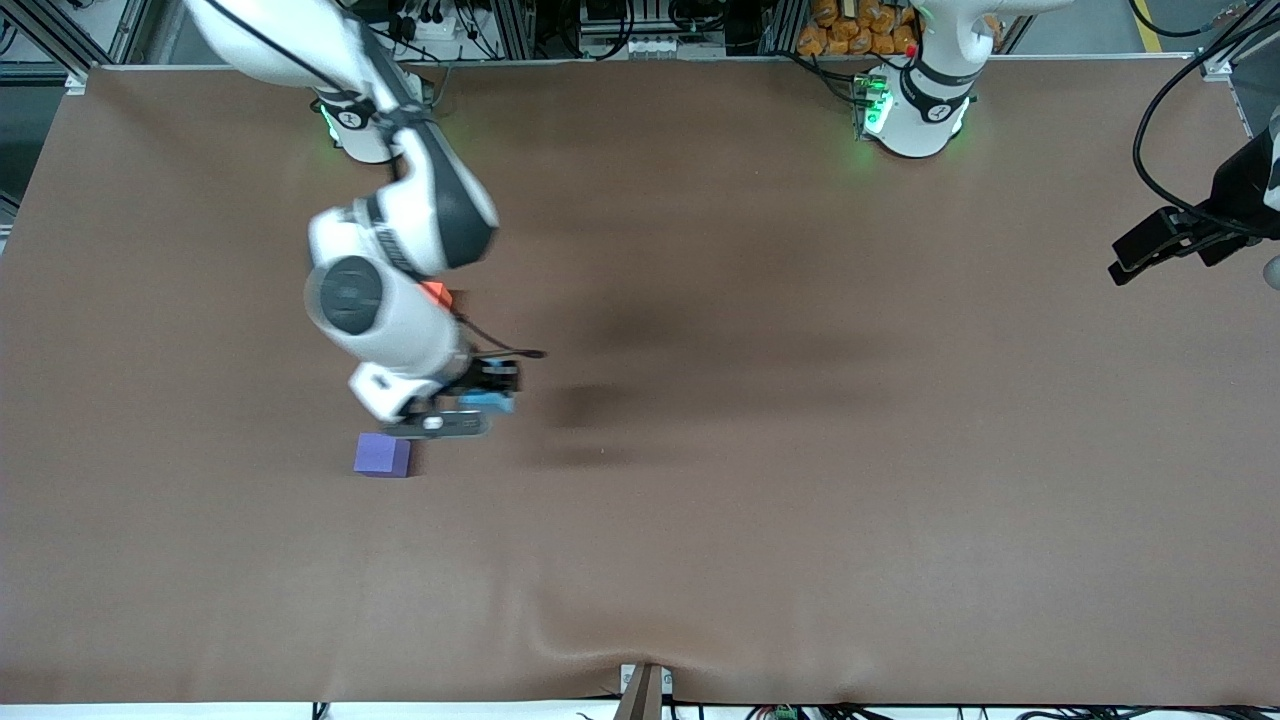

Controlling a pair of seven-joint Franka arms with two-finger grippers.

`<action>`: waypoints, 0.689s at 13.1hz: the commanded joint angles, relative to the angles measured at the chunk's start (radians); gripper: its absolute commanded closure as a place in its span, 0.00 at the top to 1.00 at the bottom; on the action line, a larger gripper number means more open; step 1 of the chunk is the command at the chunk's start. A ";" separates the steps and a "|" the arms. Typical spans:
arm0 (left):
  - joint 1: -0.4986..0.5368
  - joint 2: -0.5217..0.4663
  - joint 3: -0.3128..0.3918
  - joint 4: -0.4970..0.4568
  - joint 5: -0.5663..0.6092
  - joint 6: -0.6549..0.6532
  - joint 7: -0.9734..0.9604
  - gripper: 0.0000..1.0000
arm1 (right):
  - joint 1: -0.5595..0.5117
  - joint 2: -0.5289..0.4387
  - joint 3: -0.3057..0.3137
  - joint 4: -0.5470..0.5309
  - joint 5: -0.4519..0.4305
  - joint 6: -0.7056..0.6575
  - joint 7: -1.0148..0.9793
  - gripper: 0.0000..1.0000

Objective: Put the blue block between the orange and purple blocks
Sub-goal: 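Carry the blue block with the right gripper between orange and purple blocks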

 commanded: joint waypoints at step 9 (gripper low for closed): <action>0.008 -0.002 -0.009 -0.015 0.001 0.022 0.014 1.00 | -0.176 -0.101 0.016 -0.378 0.010 0.097 -0.075 0.17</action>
